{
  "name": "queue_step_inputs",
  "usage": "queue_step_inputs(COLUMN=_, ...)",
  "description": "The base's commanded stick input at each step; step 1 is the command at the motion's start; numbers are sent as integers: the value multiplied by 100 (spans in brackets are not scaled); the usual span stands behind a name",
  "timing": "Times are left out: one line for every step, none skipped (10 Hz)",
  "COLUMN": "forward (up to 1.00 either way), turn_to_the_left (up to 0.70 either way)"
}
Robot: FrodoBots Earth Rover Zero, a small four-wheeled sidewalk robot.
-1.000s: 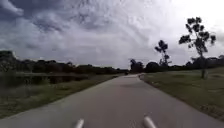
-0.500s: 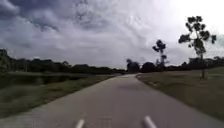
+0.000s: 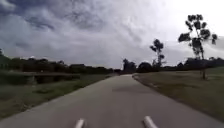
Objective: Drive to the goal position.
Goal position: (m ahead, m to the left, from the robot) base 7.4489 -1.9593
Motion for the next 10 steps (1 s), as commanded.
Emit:
queue_step_inputs(forward=69, turn_to_the_left=3)
queue_step_inputs(forward=69, turn_to_the_left=3)
queue_step_inputs(forward=69, turn_to_the_left=3)
queue_step_inputs(forward=69, turn_to_the_left=3)
queue_step_inputs(forward=69, turn_to_the_left=3)
queue_step_inputs(forward=69, turn_to_the_left=3)
queue_step_inputs(forward=69, turn_to_the_left=3)
queue_step_inputs(forward=69, turn_to_the_left=3)
queue_step_inputs(forward=69, turn_to_the_left=3)
queue_step_inputs(forward=69, turn_to_the_left=3)
